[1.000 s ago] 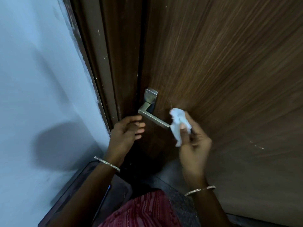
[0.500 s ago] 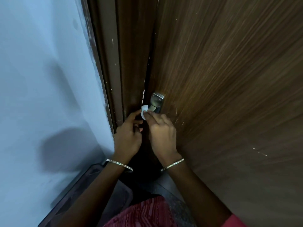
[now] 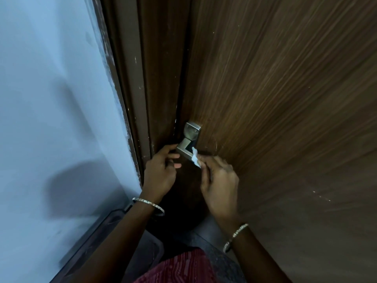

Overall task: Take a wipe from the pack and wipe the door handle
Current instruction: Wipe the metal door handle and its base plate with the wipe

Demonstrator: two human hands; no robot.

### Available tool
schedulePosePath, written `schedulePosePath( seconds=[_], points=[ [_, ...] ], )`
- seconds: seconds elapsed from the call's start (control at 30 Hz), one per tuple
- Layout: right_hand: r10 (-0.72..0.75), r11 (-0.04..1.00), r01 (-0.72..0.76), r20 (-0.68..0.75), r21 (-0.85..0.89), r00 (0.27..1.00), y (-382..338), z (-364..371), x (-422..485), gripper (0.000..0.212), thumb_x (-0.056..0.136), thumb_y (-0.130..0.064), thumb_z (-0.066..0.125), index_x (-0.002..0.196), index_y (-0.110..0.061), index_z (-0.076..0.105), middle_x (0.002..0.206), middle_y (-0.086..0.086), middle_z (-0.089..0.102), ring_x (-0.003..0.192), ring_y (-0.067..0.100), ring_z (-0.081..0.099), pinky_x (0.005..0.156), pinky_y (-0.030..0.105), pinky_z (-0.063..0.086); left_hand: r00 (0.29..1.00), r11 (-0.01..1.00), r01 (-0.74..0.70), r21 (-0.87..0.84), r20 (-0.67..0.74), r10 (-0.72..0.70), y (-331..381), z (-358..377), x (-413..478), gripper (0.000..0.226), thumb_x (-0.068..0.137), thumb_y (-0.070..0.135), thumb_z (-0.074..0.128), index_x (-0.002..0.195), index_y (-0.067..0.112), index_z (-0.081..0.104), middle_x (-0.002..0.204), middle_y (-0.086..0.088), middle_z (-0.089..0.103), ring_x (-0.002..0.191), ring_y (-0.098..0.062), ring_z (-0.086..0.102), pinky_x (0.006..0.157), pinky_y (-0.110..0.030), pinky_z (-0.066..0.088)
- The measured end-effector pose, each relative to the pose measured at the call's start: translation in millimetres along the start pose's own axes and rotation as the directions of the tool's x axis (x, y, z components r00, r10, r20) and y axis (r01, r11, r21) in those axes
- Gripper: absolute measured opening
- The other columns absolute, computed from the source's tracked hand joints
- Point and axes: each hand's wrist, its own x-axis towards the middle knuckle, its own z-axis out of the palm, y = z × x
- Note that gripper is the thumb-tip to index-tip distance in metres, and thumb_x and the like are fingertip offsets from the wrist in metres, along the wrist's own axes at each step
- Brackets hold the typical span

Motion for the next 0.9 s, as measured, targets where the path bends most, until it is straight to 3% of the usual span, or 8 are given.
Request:
schedulePosePath(
  seconds=[0.2,0.43,0.5,0.53,0.63,0.7,0.83,0.9],
  points=[
    [-0.06,0.998,0.06,0.04,0.01,0.997,-20.9,20.1,16.4,0.031,0.09,-0.005,0.064,0.119,-0.016,0.072,0.113,0.002,0.075,0.101,0.021,0.071,0.088,0.034,0.053,0.998,0.993,0.062,-0.102,0.025,-0.059,8.5,-1.5,3.0,0.046,0.092,-0.004,0.042,0.124,0.019,0.065,0.109,-0.001,0.074,0.094,-0.014,0.073,0.085,-0.041,0.059],
    [0.163,0.942,-0.113,-0.137,0.315,0.977,26.5,-1.4,-24.0,0.022,0.096,-0.009,0.063,0.107,-0.023,0.076,0.103,-0.012,0.077,0.093,-0.001,0.071,0.078,0.015,0.055,0.99,0.972,0.13,-0.193,-0.023,-0.137,16.8,-4.0,4.6,0.015,0.094,0.023,0.06,0.101,0.029,0.073,0.09,0.005,0.075,0.092,-0.019,0.073,0.084,-0.042,0.06],
    [0.436,0.69,-0.341,0.009,0.638,0.9,38.7,4.1,-31.1,0.021,0.097,-0.008,0.061,0.1,-0.022,0.077,0.093,-0.008,0.079,0.087,0.004,0.073,0.072,0.017,0.057,0.99,0.978,0.119,-0.173,-0.051,-0.129,17.5,-2.9,4.3,0.014,0.087,0.039,0.069,0.095,0.03,0.076,0.085,0.006,0.077,0.088,-0.016,0.074,0.086,-0.046,0.059],
    [0.57,0.407,-0.49,0.205,0.771,0.796,42.7,10.3,-31.6,0.023,0.097,-0.004,0.059,0.101,-0.017,0.077,0.092,-0.002,0.079,0.085,0.011,0.072,0.071,0.022,0.058,0.989,0.982,0.11,-0.156,-0.077,-0.123,17.5,-1.4,3.7,0.022,0.083,0.044,0.072,0.096,0.028,0.078,0.083,0.006,0.077,0.086,-0.014,0.074,0.085,-0.046,0.059],
    [0.494,-0.376,-0.714,0.78,0.591,0.385,43.6,40.7,-27.0,0.03,0.101,-0.002,0.049,0.127,-0.005,0.062,0.111,0.014,0.069,0.099,0.026,0.063,0.085,0.036,0.05,0.976,0.987,0.111,-0.12,-0.174,-0.131,18.5,4.0,2.0,0.035,0.073,0.051,0.08,0.097,0.026,0.079,0.078,0.006,0.077,0.08,-0.012,0.074,0.08,-0.045,0.061],
    [0.379,-0.537,-0.702,0.877,0.468,0.295,33.8,59.2,-14.2,0.027,0.102,-0.003,0.049,0.125,-0.007,0.061,0.107,0.011,0.07,0.107,0.025,0.064,0.098,0.036,0.049,0.968,0.987,0.126,-0.104,-0.206,-0.145,19.7,6.3,2.6,0.034,0.07,0.05,0.082,0.094,0.026,0.08,0.076,0.007,0.077,0.077,-0.012,0.074,0.078,-0.044,0.061],
    [0.282,-0.753,-0.527,0.917,0.393,0.281,12.3,75.9,26.5,0.012,0.098,0.007,0.051,0.094,0.003,0.062,0.083,0.012,0.07,0.078,0.017,0.069,0.063,0.027,0.061,0.956,0.977,0.167,-0.135,-0.219,-0.194,24.1,6.7,6.4,0.03,0.064,0.045,0.086,0.085,0.023,0.081,0.069,0.004,0.076,0.068,-0.011,0.073,0.074,-0.038,0.062],
    [0.232,-0.848,-0.403,0.925,0.343,0.301,10.7,74.6,39.3,0.01,0.094,0.011,0.05,0.095,0.007,0.06,0.09,0.016,0.063,0.101,0.017,0.064,0.086,0.031,0.059,0.95,0.973,0.18,-0.145,-0.23,-0.21,25.6,7.9,6.8,0.025,0.063,0.045,0.087,0.079,0.027,0.08,0.063,0.007,0.074,0.062,-0.005,0.071,0.065,-0.026,0.059]
  ],
)
